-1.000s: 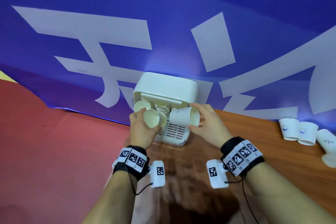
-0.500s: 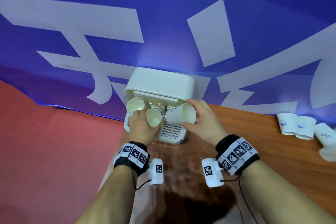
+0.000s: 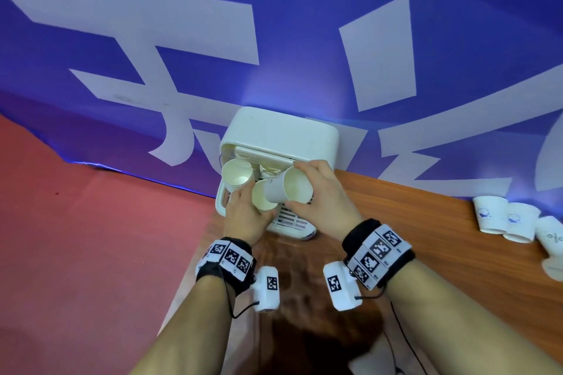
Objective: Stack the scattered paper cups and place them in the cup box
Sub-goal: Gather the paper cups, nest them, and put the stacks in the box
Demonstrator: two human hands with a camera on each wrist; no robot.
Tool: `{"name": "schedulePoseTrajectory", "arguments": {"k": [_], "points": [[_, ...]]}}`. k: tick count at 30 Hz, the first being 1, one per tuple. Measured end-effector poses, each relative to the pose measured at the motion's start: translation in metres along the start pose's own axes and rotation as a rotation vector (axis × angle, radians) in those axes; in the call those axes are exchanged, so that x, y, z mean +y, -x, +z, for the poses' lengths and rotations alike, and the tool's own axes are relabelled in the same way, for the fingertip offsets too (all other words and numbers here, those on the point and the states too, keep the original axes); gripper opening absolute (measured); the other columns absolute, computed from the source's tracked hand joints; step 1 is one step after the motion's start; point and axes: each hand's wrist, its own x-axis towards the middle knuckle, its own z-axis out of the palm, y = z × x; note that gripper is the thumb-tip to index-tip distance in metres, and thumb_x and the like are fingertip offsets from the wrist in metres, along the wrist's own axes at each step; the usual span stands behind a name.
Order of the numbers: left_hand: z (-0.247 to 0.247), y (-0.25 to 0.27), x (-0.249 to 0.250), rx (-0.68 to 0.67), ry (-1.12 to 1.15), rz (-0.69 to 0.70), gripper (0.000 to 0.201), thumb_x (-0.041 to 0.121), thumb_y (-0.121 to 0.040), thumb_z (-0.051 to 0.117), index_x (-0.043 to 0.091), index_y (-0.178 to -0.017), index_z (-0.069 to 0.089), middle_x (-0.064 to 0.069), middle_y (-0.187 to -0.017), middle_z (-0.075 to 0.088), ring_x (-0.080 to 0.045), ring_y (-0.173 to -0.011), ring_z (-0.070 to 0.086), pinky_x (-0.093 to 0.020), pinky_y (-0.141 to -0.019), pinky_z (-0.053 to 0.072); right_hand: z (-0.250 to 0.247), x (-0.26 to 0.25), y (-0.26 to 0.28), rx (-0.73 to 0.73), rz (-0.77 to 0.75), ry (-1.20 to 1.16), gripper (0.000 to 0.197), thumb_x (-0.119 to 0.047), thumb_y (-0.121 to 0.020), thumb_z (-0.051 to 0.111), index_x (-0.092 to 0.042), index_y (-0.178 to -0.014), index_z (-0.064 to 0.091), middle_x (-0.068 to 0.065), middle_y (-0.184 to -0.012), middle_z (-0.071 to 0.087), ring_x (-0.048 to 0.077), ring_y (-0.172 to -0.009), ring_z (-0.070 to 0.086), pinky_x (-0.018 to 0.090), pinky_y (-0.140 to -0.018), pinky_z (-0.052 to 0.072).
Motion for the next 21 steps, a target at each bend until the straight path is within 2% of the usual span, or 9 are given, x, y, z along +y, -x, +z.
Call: {"name": "schedulePoseTrajectory", "arguments": {"k": [2,3,5,8,11,13,17,21], "points": [[-0.004,0.005,-0.005,-0.023,0.049,-0.020,0.080,0.038,-0.068,0.078,0.034,-0.140,0.043,0.006,-0.126,0.049,-0.010,-0.113,0.048,-0.031,-0.098,0.044,0.008,-0.004,-0.005,-0.011,-0.037,0.113,0.074,-0.034,-0.076,0.077,-0.024,-0.142,0.045,-0.008,-0.126,0.040,0.017,-0.119,0.047,0.037,-0.102,0.043],[-0.006,0.008,-0.008,-0.031,0.065,-0.039,0.078,0.036,-0.066,0.073,0.035,-0.138,0.043,0.005,-0.126,0.052,-0.011,-0.113,0.052,-0.034,-0.097,0.047,0.012,-0.007,-0.007,-0.024,-0.057,0.176,0.073,-0.034,-0.075,0.077,-0.024,-0.141,0.045,-0.007,-0.126,0.040,0.018,-0.118,0.047,0.042,-0.100,0.044],[-0.011,0.011,-0.015,-0.033,0.075,-0.080,0.070,0.029,-0.067,0.067,0.032,-0.134,0.048,0.001,-0.124,0.055,-0.017,-0.111,0.057,-0.038,-0.094,0.050,0.020,-0.011,-0.012,-0.061,-0.085,0.249,0.072,-0.033,-0.076,0.077,-0.024,-0.140,0.044,-0.004,-0.126,0.040,0.019,-0.117,0.047,0.040,-0.095,0.045],[-0.018,0.015,-0.021,-0.048,0.077,-0.128,0.060,0.007,-0.076,0.069,0.022,-0.132,0.052,-0.002,-0.124,0.050,-0.020,-0.094,0.060,-0.025,-0.085,0.046,0.033,-0.013,-0.019,-0.105,-0.120,0.300,0.072,-0.032,-0.079,0.077,-0.022,-0.142,0.043,-0.002,-0.130,0.042,0.020,-0.120,0.045,0.037,-0.094,0.045],[-0.021,0.017,-0.028,-0.053,0.092,-0.157,0.059,0.006,-0.079,0.069,0.019,-0.134,0.052,-0.002,-0.123,0.049,-0.013,-0.083,0.059,-0.020,-0.079,0.044,0.049,-0.010,-0.024,-0.142,-0.114,0.347,0.071,-0.032,-0.080,0.076,-0.021,-0.142,0.044,0.000,-0.134,0.043,0.022,-0.124,0.043,0.041,-0.094,0.047],[-0.022,0.018,-0.031,-0.053,0.104,-0.172,0.056,0.008,-0.080,0.070,0.019,-0.132,0.054,-0.001,-0.124,0.050,-0.009,-0.083,0.060,-0.024,-0.081,0.049,0.059,-0.006,-0.028,-0.163,-0.100,0.375,0.070,-0.034,-0.080,0.076,-0.023,-0.141,0.044,0.000,-0.136,0.042,0.024,-0.125,0.043,0.044,-0.094,0.048],[-0.023,0.018,-0.033,-0.052,0.117,-0.173,0.049,0.010,-0.080,0.069,0.017,-0.127,0.058,-0.003,-0.124,0.054,-0.014,-0.088,0.064,-0.030,-0.086,0.052,0.072,0.003,-0.033,-0.206,-0.070,0.421,0.068,-0.037,-0.081,0.075,-0.024,-0.141,0.044,-0.002,-0.139,0.044,0.024,-0.126,0.041,0.043,-0.099,0.044],[-0.024,0.016,-0.032,-0.077,0.147,-0.181,0.046,0.010,-0.080,0.069,0.018,-0.124,0.059,-0.003,-0.123,0.055,-0.016,-0.089,0.065,-0.038,-0.089,0.054,0.079,0.008,-0.037,-0.197,-0.026,0.366,0.067,-0.036,-0.080,0.077,-0.023,-0.139,0.047,-0.004,-0.138,0.046,0.024,-0.123,0.045,0.039,-0.100,0.042]]}}
